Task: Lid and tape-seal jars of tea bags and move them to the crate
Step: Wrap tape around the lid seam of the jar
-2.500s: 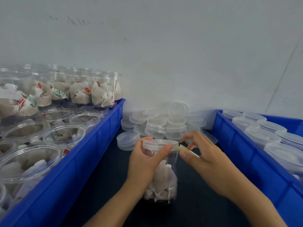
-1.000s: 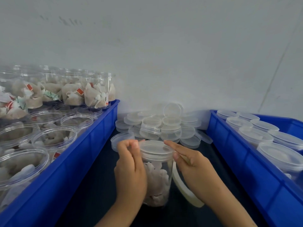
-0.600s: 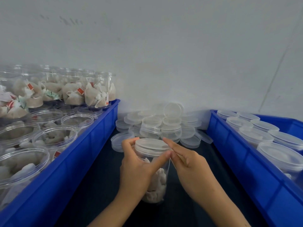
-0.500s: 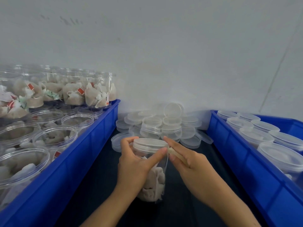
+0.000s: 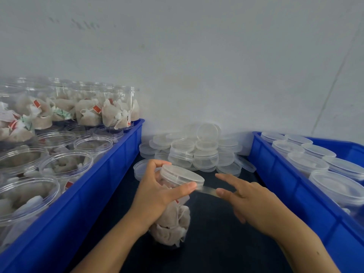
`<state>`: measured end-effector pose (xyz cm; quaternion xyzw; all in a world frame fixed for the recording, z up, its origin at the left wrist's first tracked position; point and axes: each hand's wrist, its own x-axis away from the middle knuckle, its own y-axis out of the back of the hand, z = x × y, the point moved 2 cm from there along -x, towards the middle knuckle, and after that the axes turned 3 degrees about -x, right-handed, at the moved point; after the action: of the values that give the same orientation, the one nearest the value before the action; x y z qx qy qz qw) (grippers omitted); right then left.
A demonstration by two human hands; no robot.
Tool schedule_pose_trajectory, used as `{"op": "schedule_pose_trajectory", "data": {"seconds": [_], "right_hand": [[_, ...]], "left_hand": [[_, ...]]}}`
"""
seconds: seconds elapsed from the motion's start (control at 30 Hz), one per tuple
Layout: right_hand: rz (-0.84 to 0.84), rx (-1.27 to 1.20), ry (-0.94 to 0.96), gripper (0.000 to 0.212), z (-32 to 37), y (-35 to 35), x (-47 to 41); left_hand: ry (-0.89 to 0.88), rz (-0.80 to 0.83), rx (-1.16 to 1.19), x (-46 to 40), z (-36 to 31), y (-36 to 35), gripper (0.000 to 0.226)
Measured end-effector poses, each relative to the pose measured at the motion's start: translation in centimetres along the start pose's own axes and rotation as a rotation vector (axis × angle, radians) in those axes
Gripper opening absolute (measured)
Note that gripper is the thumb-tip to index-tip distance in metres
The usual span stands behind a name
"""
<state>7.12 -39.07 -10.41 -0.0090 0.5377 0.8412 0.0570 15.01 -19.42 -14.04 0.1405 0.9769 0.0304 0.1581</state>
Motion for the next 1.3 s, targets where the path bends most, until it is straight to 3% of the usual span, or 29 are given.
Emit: {"op": "schedule_pose_trajectory", "data": {"seconds": [0.27, 0.4, 0.6, 0.8, 0.87, 1.0, 1.1, 1.3], "right_hand": [[0.049, 0.02, 0.087, 0.053, 0.0, -0.8, 0.0], [0.21, -0.343, 0.05, 0.044, 0.8, -1.3, 0.1], [0.342, -0.546, -0.036, 0.042, 1.4, -2.6, 0.0], [0.227, -0.544, 0.027, 0.033, 0.9, -1.9, 0.1], [0.154, -0.506, 0.077, 0.045, 1.2, -1.7, 0.4], [-0.048, -0.218, 0.181, 0.058, 2.0, -1.1, 0.7], [-0.148, -0.106, 0.211, 0.043, 2.6, -0.7, 1.0], [-0.146, 0.003, 0.242, 0.044, 2.7, -0.4, 1.3]], "left_hand": [[0.01, 0.039, 0.001, -0.3, 0.1, 0.4, 0.078], [0.013, 0.013, 0.009, -0.5, 0.2, 0.5, 0.077], [0.016, 0.034, -0.019, -0.4, 0.4, 0.3, 0.08], [0.011, 0.064, 0.003, -0.5, 0.3, 0.3, 0.079], [0.01, 0.085, 0.016, -0.5, 0.4, 0.2, 0.081], [0.006, 0.108, 0.034, -0.8, 0.9, 0.5, 0.079], [0.025, 0.106, 0.08, -1.0, 1.5, 1.0, 0.078], [-0.031, 0.078, 0.114, -0.9, 1.6, 0.8, 0.076]]}}
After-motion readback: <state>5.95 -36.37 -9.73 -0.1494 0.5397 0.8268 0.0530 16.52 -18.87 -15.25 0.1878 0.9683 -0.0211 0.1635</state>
